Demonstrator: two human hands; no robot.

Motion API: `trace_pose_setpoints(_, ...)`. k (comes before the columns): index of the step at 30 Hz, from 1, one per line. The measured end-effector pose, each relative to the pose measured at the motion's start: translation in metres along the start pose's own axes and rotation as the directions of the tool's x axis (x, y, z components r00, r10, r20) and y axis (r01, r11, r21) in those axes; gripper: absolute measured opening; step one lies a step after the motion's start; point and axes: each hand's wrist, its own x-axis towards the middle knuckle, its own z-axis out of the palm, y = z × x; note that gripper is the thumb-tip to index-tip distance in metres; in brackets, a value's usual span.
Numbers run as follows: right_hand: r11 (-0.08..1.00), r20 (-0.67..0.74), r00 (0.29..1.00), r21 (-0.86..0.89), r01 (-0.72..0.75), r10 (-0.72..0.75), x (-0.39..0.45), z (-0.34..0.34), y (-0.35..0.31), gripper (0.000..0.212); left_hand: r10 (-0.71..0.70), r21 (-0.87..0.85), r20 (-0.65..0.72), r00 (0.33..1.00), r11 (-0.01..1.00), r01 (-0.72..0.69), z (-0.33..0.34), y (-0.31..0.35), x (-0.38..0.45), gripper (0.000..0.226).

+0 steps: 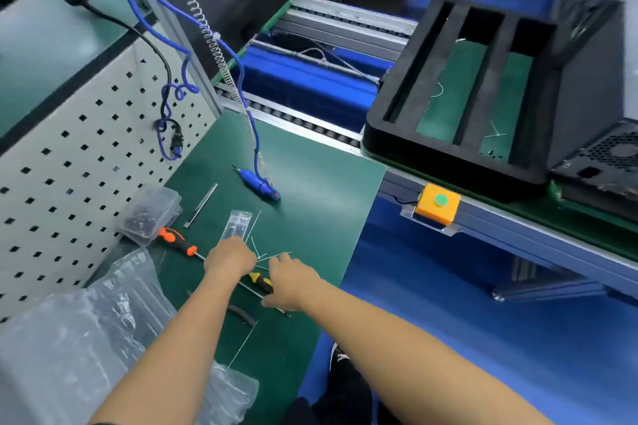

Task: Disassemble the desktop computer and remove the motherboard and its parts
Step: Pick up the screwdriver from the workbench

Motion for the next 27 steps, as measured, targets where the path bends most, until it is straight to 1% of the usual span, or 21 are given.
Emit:
trace_pose_setpoints(1,1.0,0.029,0.999,-0.019,-0.014,0.014,0.001,0.004,-0.004,0.065,-0.006,-0.003,0.026,1.0,1.0,0.006,-0.001,-0.003,0.002,0.021)
trace_pose_setpoints(3,0.998,0.035,0.999,-0.055,-0.037,0.038,0.005,0.014,-0.008,0.063,0.001,-0.032,0.037,0.999,1.0,0.0,-0.003,-0.01,0.005,0.019)
trace_pose_setpoints(8,0.987,0.024,0.998,-0.151,-0.057,0.062,0.011,0.03,-0.008,0.047,0.004,-0.038,-0.014,1.0,0.999,-0.004,-0.008,-0.028,0.009,0.004)
trace_pose_setpoints(10,0.987,0.048,0.996,-0.146,-0.065,0.072,0.013,0.031,-0.009,0.042,-0.014,-0.034,-0.031,0.999,0.999,0.013,-0.007,-0.035,0.011,0.001)
trace_pose_setpoints(12,0.989,0.066,0.995,-0.135,-0.067,0.076,0.015,0.03,-0.012,0.038,-0.037,-0.001,-0.031,0.999,0.999,0.037,-0.006,-0.041,0.011,0.004)
trace_pose_setpoints(13,0.988,0.072,0.994,-0.14,-0.073,0.083,0.014,0.028,-0.012,0.036,-0.048,0.016,-0.021,0.999,0.999,0.049,-0.006,-0.043,0.011,0.009)
trace_pose_setpoints(15,0.986,0.072,0.992,-0.14,-0.093,0.104,0.013,0.024,-0.012,0.033,-0.057,0.068,0.017,0.998,0.996,0.056,-0.003,-0.047,0.014,0.019)
trace_pose_setpoints(17,0.984,0.076,0.989,-0.134,-0.117,0.128,0.013,0.021,-0.012,0.028,-0.065,0.121,0.056,0.996,0.991,0.057,0.001,-0.05,0.014,0.024)
trace_pose_setpoints(19,0.984,0.088,0.988,-0.143,-0.11,0.123,0.013,0.018,-0.014,0.023,-0.066,0.14,0.093,0.993,0.989,0.052,0.006,-0.051,0.014,0.027)
trace_pose_setpoints(21,0.984,0.099,0.989,-0.153,-0.09,0.106,0.014,0.017,-0.017,0.02,-0.063,0.118,0.13,0.99,0.992,0.048,0.01,-0.051,0.012,0.024)
trace_pose_setpoints(22,0.984,0.103,0.99,-0.156,-0.082,0.099,0.015,0.018,-0.018,0.02,-0.064,0.103,0.155,0.986,0.993,0.049,0.011,-0.051,0.01,0.019)
trace_pose_setpoints(25,0.987,0.113,0.989,-0.141,-0.075,0.091,0.018,0.026,-0.022,0.031,-0.092,0.008,0.206,0.974,0.996,0.093,0.011,-0.052,0.007,0.003)
trace_pose_setpoints(27,0.986,0.114,0.99,-0.157,-0.063,0.081,0.02,0.032,-0.025,0.038,-0.096,-0.066,0.229,0.969,0.991,0.114,0.012,-0.054,0.008,0.011)
